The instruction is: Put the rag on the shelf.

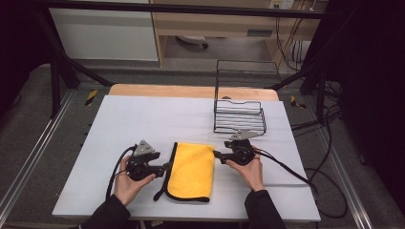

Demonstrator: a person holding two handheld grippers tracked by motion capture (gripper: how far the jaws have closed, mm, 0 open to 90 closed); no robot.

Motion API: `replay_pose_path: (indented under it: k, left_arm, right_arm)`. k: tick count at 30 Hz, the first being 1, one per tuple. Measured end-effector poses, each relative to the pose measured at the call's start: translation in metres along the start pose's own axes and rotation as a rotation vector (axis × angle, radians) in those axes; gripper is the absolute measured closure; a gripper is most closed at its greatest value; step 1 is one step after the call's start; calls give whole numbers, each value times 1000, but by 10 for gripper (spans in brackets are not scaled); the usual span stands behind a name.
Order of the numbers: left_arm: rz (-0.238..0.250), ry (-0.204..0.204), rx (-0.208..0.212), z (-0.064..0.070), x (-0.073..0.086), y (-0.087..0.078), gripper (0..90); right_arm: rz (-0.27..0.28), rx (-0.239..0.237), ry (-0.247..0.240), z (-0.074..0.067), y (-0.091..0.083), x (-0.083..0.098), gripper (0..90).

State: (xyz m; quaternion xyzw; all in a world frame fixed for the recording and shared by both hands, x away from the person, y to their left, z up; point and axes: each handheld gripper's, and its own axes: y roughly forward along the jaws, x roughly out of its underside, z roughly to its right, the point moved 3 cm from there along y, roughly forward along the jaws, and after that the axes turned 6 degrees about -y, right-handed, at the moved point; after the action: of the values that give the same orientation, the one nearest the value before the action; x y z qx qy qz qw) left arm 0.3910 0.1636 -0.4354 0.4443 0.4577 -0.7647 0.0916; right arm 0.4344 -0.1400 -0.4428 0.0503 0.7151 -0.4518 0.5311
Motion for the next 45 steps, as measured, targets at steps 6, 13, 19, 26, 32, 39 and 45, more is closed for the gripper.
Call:
replay_pose_path:
  k: [6,13,19,26,32,39,45]
  left_arm:
    - [-70,15,-41,-11,-21,31,216]
    - [-95,-33,-55,-25,-33,63,278]
    - [-110,-93,-39,-34,-38,81,414]
    - [-129,-82,-6,-31,-37,88,503]
    - [-144,-77,12,-25,-36,88,630]
    - [-153,-82,28,-22,-35,88,735]
    - [-151,-37,22,-22,-35,88,755]
  right_arm:
    - [3,-16,31,1,-14,13,178]
    - [-15,-17,54,2,-21,28,85]
    - [-27,-35,55,-1,-20,31,92]
    - [-8,-45,73,-1,-20,29,97]
    - [1,-50,92,-2,-18,26,93]
    - [17,-45,117,-2,-13,20,75]
    - [9,-28,118,-4,4,8,64]
